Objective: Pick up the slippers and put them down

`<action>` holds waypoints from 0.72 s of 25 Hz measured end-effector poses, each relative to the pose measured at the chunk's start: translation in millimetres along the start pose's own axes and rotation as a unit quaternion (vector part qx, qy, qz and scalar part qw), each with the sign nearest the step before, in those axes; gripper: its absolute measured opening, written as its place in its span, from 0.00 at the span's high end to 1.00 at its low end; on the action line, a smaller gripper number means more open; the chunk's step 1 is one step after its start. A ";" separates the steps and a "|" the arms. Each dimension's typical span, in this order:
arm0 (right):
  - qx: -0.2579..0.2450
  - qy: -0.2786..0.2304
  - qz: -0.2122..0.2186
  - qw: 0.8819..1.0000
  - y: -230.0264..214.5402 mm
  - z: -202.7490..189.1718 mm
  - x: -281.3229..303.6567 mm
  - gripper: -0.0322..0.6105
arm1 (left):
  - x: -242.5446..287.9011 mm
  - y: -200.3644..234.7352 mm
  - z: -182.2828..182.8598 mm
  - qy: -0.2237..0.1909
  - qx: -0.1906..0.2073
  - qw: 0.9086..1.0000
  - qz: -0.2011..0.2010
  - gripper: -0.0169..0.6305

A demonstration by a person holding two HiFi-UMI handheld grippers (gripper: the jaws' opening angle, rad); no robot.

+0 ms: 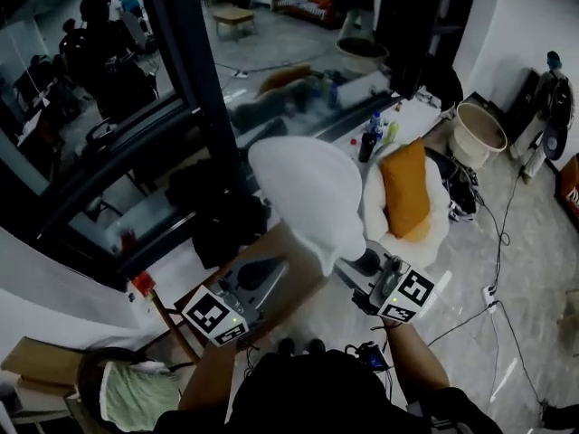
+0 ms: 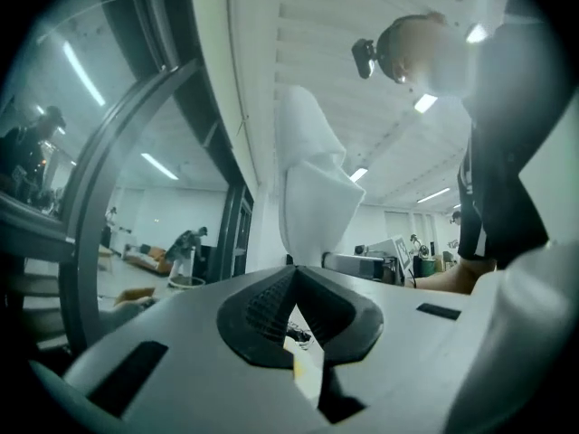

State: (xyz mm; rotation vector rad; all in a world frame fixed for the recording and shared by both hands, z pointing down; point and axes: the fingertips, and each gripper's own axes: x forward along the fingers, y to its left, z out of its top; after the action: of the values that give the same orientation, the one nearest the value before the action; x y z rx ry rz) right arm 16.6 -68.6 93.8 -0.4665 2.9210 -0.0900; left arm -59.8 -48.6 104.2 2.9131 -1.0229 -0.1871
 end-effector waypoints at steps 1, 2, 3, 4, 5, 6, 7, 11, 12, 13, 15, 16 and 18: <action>-0.015 -0.011 0.002 1.000 5.9 12.0 0.0 0.86 | 0.6 -5.1 11.1 -0.007 0.010 1.000 -0.003 0.96; -0.027 -0.023 0.003 0.999 11.4 22.2 -0.2 0.86 | 1.0 -9.9 21.0 -0.013 0.020 1.000 -0.006 0.96; -0.037 -0.033 0.004 0.999 16.1 30.6 -0.3 0.86 | 1.4 -14.1 29.9 -0.019 0.029 0.999 -0.010 0.96; -0.044 -0.043 0.004 0.998 19.8 37.3 -0.3 0.86 | 1.6 -17.6 37.6 -0.024 0.037 0.999 -0.012 0.96; -0.048 -0.053 0.005 0.997 22.8 42.6 -0.5 0.86 | 1.7 -20.6 43.9 -0.029 0.044 0.999 -0.015 0.96; -0.050 -0.062 0.005 0.997 25.3 46.6 -1.3 0.86 | 1.3 -23.4 49.1 -0.033 0.050 0.998 -0.017 0.96; -0.050 -0.070 0.005 0.996 27.6 49.7 -2.5 0.86 | 0.6 -26.2 53.4 -0.037 0.056 0.998 -0.018 0.96; -0.053 -0.087 0.004 0.995 34.8 53.9 -9.3 0.86 | -4.4 -34.0 60.5 -0.045 0.068 0.996 -0.019 0.96; -0.053 -0.088 0.003 0.995 35.5 53.9 -11.0 0.86 | -5.0 -35.3 60.2 -0.047 0.068 0.996 -0.019 0.96; -0.054 -0.089 0.002 0.995 35.7 53.7 -12.8 0.86 | -5.0 -36.5 59.1 -0.048 0.068 0.996 -0.020 0.96; -0.052 -0.090 -0.001 0.995 35.3 52.8 -16.4 0.86 | -4.4 -38.8 55.8 -0.047 0.068 0.996 -0.022 0.96; -0.051 -0.092 -0.002 0.995 35.0 52.1 -18.2 0.86 | -4.0 -39.8 54.1 -0.046 0.067 0.996 -0.023 0.96; -0.048 -0.094 -0.003 0.994 34.1 51.3 -20.4 0.86 | -2.8 -40.7 51.5 -0.043 0.067 0.996 -0.025 0.96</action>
State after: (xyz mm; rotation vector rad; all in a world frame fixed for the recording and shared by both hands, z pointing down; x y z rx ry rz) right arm 35.0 -31.5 43.9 -0.4724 2.7476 0.0901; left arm -43.5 -15.4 50.0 3.0786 -1.0133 -0.2587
